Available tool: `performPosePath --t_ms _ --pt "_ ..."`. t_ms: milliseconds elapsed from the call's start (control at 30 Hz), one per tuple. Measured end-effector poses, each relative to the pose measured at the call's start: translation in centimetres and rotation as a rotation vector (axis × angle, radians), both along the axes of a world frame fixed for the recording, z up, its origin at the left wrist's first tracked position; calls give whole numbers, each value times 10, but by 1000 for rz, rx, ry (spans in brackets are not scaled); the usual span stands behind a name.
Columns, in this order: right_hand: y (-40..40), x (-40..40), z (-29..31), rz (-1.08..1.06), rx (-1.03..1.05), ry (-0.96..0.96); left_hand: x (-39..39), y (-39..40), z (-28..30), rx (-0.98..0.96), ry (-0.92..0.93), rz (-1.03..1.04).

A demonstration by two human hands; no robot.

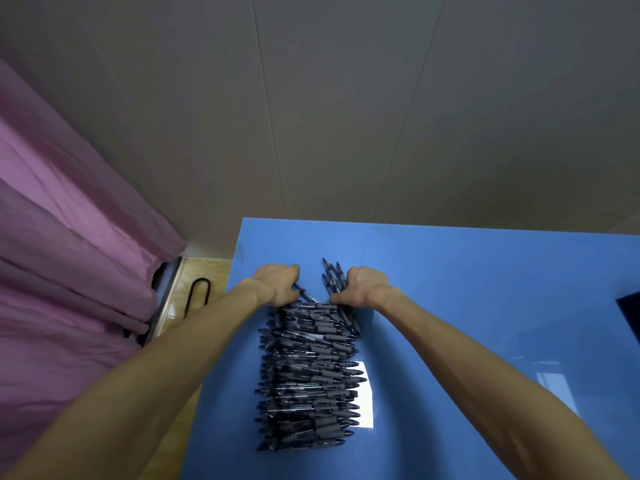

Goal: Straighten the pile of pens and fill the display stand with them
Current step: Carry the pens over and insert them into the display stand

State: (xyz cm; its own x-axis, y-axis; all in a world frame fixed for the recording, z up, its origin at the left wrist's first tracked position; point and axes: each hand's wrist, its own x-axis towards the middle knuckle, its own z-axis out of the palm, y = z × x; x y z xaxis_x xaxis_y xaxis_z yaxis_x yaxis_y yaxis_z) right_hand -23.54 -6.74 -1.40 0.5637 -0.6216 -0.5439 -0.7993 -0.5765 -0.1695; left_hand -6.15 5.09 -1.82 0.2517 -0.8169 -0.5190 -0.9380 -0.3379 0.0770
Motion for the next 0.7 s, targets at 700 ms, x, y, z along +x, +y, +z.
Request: performPosePath --t_ms 700 --pt "-10 -21 -1 -173 -157 -29 -27 -18 -6 -95 218 50"
